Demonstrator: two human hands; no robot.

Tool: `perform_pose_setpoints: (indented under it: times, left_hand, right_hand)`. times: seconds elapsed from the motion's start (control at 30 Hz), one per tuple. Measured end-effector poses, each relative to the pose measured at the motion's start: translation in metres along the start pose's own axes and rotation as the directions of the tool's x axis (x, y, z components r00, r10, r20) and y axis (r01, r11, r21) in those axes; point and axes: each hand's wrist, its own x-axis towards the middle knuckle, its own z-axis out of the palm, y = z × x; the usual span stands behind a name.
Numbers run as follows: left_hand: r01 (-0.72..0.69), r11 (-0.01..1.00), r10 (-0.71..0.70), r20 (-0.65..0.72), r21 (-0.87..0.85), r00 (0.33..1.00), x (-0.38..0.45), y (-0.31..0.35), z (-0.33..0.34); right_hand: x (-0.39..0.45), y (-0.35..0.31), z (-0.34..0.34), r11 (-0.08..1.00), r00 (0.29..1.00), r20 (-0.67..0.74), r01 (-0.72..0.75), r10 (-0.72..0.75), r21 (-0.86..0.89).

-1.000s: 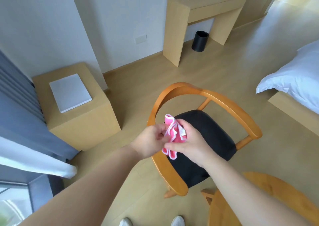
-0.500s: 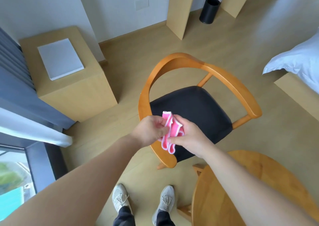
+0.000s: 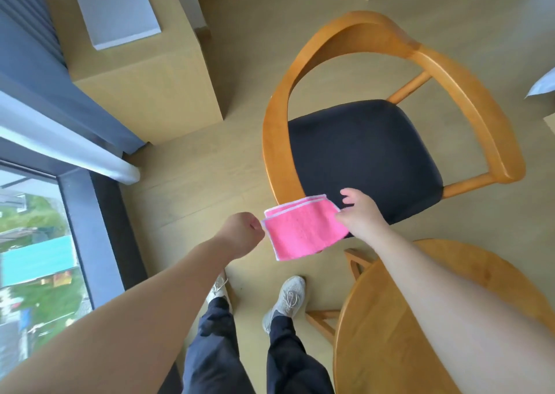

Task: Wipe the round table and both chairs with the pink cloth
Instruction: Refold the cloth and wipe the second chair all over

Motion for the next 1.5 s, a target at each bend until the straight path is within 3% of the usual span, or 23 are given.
perform_pose_setpoints:
  times: [0.07,0.2,0.43,0.73,1.3,1.5]
  left_hand:
    - [-0.040,0.988,0.048,-0.046,0.149,0.998,0.004,-0.009,0.004]
    - [-0.134,0.974,0.148,-0.067,0.181,0.987,0.012,-0.011,0.004]
    - [-0.212,0.952,0.226,-0.040,0.219,0.973,0.025,-0.013,0.004]
    - [-0.190,0.969,0.202,-0.062,0.155,0.977,0.041,-0.032,-0.014]
    - [-0.176,0.973,0.204,-0.202,0.146,0.958,0.048,-0.005,-0.077]
    - [-0.198,0.963,0.225,-0.144,0.181,0.964,0.068,0.011,-0.099]
  right_hand:
    - [0.002,0.004,0.017,0.983,0.996,-0.001,0.084,-0.086,-0.164]
    - [-0.009,0.006,0.044,0.890,0.955,-0.056,0.249,-0.292,-0.382]
    - [-0.013,0.009,0.090,0.913,0.995,-0.035,0.070,-0.092,-0.402]
    - [0.006,-0.006,0.110,0.867,0.969,-0.208,0.012,-0.133,-0.498]
    - [0.049,-0.078,0.109,0.916,0.983,-0.179,-0.028,-0.048,-0.399]
    - [0.067,-0.107,0.104,0.916,0.985,-0.172,-0.051,-0.020,-0.398]
